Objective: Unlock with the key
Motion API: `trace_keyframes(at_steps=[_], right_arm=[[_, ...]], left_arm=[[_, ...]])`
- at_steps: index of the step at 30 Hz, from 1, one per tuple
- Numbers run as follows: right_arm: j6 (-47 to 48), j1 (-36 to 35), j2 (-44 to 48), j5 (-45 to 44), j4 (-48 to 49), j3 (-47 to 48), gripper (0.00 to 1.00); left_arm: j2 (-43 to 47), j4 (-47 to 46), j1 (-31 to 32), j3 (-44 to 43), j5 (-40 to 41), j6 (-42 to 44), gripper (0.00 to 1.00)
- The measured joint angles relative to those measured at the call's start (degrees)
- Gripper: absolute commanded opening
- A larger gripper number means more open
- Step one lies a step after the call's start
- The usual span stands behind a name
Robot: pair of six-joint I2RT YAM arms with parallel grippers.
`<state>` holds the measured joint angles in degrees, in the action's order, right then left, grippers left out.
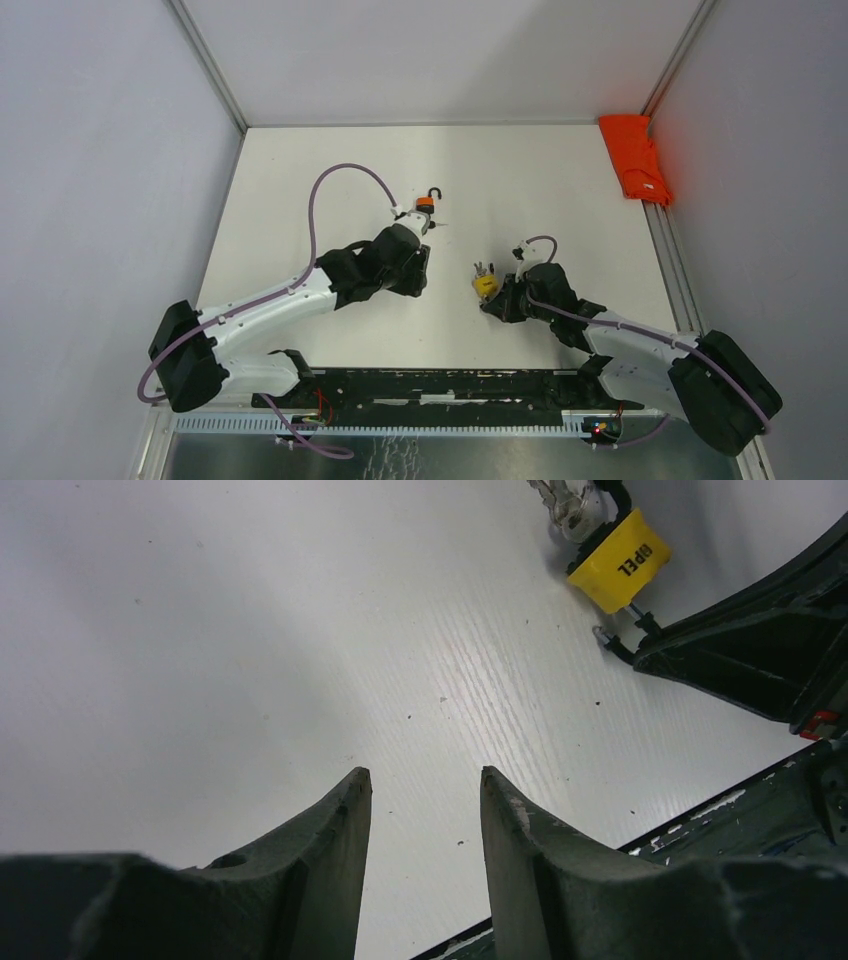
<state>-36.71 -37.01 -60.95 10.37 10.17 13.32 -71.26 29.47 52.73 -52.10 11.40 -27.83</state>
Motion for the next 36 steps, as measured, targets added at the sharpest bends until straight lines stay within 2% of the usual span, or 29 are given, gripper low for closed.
trace_keyframes(at_steps=[13, 14, 16, 18, 22, 25, 27, 36], right_arm=[[-14.6, 0.7, -10.3, 7.5, 17.2, -3.9, 0.0], [-14.7, 0.8, -10.7, 7.6, 17.5, -3.9, 0.02], [-14.6, 0.8, -11.0, 7.6, 17.4, -3.8, 0.14], [-13.7, 0.8, -11.0, 7.1, 15.4, -2.7, 0.28], [-10.9, 0.4, -10.1, 5.5, 9.2, 0.1, 0.45], [-8.4, 0.2, -7.4, 3.6, 4.6, 1.4, 0.63], [-6.6, 0.2, -4.9, 1.9, 1.2, 2.2, 0.66], [2.2, 0.1, 6.7, -8.6, -20.2, 9.6, 0.69]], left_arm=[[3.0, -0.9, -0.5, 1.4, -1.1, 0.0, 0.51], [3.2, -0.9, -0.6, 1.6, -1.1, 0.0, 0.51], [3.6, -0.9, -0.8, 1.9, -1.2, 0.0, 0.51], [3.7, -0.9, -0.9, 2.0, -1.3, 0.0, 0.51], [3.7, -0.9, -0.9, 2.0, -1.5, 0.0, 0.5], [3.7, -0.9, -0.9, 2.0, -1.5, 0.0, 0.52], [3.8, -0.9, -0.9, 2.0, -1.5, 0.0, 0.52], [7.1, 1.1, -0.9, 2.0, 1.6, 0.0, 0.54]])
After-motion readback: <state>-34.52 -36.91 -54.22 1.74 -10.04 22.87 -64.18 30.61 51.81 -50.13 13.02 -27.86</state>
